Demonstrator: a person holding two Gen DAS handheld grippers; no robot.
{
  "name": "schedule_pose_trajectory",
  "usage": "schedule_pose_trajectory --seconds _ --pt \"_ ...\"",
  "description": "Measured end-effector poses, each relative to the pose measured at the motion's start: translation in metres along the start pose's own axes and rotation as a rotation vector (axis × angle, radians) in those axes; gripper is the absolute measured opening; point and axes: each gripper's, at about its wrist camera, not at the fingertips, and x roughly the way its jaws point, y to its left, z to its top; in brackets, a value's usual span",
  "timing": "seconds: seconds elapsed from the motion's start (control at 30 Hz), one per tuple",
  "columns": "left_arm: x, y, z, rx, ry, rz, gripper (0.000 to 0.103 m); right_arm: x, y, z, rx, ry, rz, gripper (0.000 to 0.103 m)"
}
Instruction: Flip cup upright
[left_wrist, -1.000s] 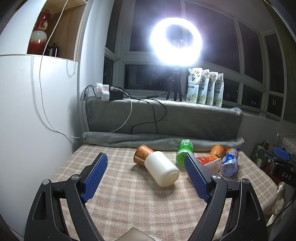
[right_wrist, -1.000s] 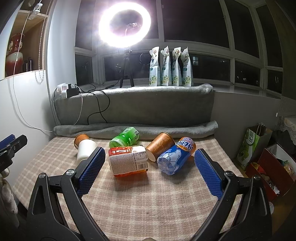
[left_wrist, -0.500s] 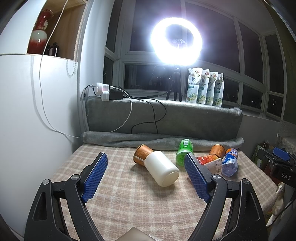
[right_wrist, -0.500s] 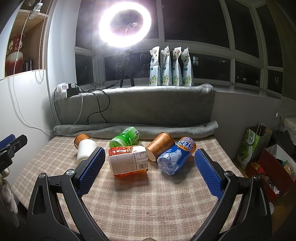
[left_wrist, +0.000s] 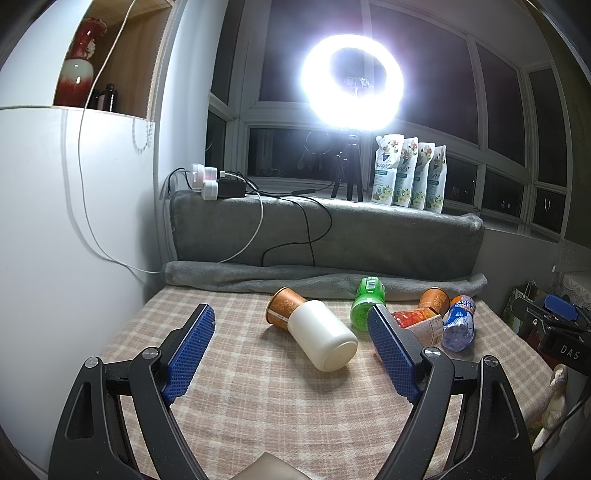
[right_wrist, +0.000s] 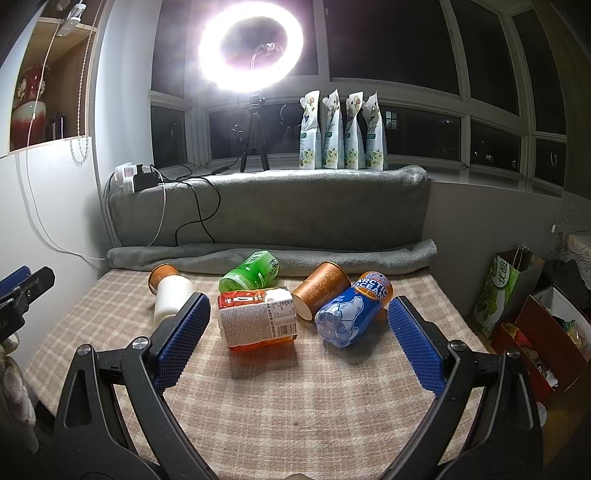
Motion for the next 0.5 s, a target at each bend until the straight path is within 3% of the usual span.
schedule_pose_trajectory --seconds 0.5 --pt "0.0 0.0003 0.0 -0.002 0.001 0.0 0.085 0.0012 0.0009 0.0 -0.002 0.001 0.001 0.099"
